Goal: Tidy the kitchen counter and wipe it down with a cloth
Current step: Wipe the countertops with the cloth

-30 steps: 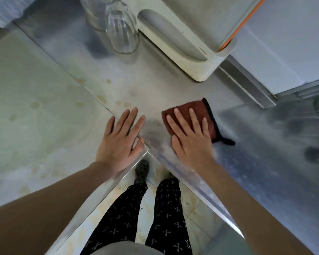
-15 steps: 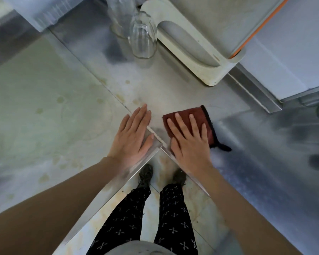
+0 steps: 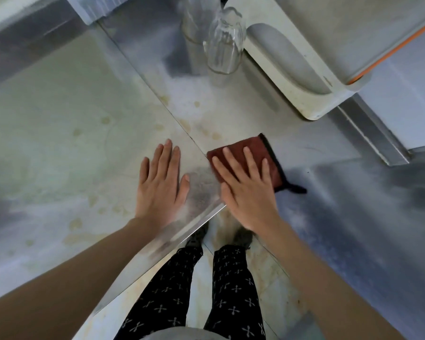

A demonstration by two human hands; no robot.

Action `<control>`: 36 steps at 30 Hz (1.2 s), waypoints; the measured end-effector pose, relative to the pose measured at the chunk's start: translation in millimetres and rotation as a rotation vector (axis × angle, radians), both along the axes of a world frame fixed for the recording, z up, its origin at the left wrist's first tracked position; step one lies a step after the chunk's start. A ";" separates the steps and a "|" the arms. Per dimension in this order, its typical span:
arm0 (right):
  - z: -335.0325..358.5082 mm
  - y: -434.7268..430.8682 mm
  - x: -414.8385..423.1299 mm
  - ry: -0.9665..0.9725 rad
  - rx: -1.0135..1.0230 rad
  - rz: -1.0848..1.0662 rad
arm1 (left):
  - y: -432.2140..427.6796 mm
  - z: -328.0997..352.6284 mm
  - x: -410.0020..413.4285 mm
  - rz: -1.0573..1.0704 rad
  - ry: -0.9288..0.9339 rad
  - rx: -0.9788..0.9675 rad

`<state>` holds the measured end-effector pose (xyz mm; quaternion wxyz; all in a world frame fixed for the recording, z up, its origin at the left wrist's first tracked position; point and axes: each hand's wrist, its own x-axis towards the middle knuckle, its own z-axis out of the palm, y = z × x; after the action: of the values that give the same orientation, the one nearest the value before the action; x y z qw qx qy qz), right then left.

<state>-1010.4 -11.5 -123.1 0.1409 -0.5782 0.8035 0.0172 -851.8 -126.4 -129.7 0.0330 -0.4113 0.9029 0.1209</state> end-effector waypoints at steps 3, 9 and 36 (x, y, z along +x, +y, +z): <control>0.5 -12.4 -32.1 0.037 0.019 -0.142 | 0.4 -1.7 0.4 -0.005 -0.001 0.001; 3.8 -78.7 -9.2 -0.157 -0.038 -0.534 | -0.4 -4.8 0.9 0.002 -0.009 -0.008; -2.6 -141.0 -51.0 -0.040 -0.040 0.110 | -0.7 -4.3 -0.3 0.014 -0.039 -0.044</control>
<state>-1061.5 -152.5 -125.6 0.1440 -0.6243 0.7678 -0.0028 -852.1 -127.2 -134.0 0.0410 -0.4205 0.9015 0.0933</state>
